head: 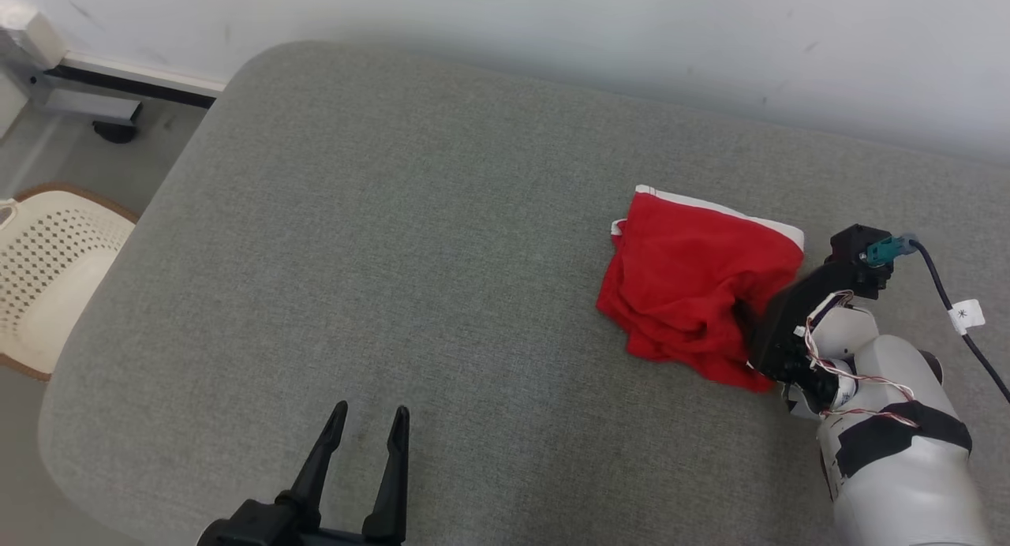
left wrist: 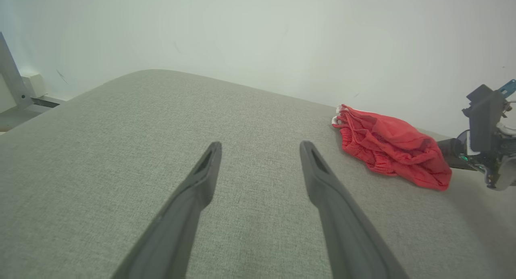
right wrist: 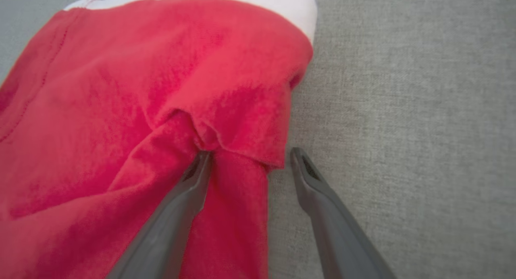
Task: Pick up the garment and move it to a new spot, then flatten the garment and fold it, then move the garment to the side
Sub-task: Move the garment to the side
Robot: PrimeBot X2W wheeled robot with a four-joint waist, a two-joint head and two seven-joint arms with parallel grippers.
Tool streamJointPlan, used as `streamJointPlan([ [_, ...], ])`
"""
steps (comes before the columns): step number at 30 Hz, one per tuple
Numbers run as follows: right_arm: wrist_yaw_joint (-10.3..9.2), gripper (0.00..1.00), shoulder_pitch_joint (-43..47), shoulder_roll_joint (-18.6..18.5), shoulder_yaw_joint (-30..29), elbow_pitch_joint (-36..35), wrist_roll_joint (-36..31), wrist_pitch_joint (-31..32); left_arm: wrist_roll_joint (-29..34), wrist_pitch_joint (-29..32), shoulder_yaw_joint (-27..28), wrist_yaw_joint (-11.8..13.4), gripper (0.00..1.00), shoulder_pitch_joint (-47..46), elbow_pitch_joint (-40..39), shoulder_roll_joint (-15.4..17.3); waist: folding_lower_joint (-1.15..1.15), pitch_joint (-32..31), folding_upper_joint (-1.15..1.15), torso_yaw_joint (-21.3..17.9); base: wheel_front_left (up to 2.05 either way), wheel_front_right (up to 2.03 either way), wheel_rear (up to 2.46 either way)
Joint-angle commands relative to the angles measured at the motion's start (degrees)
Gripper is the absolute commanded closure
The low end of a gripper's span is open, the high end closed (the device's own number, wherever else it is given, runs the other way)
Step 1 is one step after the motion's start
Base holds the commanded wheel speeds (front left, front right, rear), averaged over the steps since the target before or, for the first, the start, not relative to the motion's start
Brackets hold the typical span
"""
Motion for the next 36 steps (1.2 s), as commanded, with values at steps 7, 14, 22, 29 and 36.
streamJointPlan([
  [7,-0.16,0.54,-3.2,0.3,-1.7,11.5,-4.0,-3.8,-0.5,-0.1,-1.1,0.2,0.0,-1.5,0.6,0.0,-0.01,2.0,-0.01,1.6,0.0,0.0,0.0],
  [14,-0.18,1.0,-4.8,0.0,-1.2,13.5,-8.2,-7.8,-0.3,-0.1,-0.6,0.3,0.0,-1.4,0.8,0.0,-0.01,1.1,-0.01,-0.5,0.0,0.0,0.0],
  [22,-0.17,1.0,-3.2,0.0,9.7,6.1,-6.1,-7.2,1.3,-0.1,2.1,0.1,0.0,-0.2,0.1,0.0,-0.01,-1.6,-0.01,-7.5,0.0,0.0,0.0],
  [29,-0.17,1.0,6.1,-5.6,18.6,-14.0,-2.4,2.1,2.0,-0.1,4.3,0.1,0.0,0.3,-0.8,0.0,-0.01,-3.1,-0.01,-14.2,0.0,0.0,0.0],
  [36,-0.17,1.0,17.9,-18.8,24.0,-38.3,4.2,15.1,2.6,-0.1,5.0,0.0,0.0,-0.8,-1.2,0.0,-0.01,-2.4,-0.01,-19.7,0.0,0.0,0.0],
])
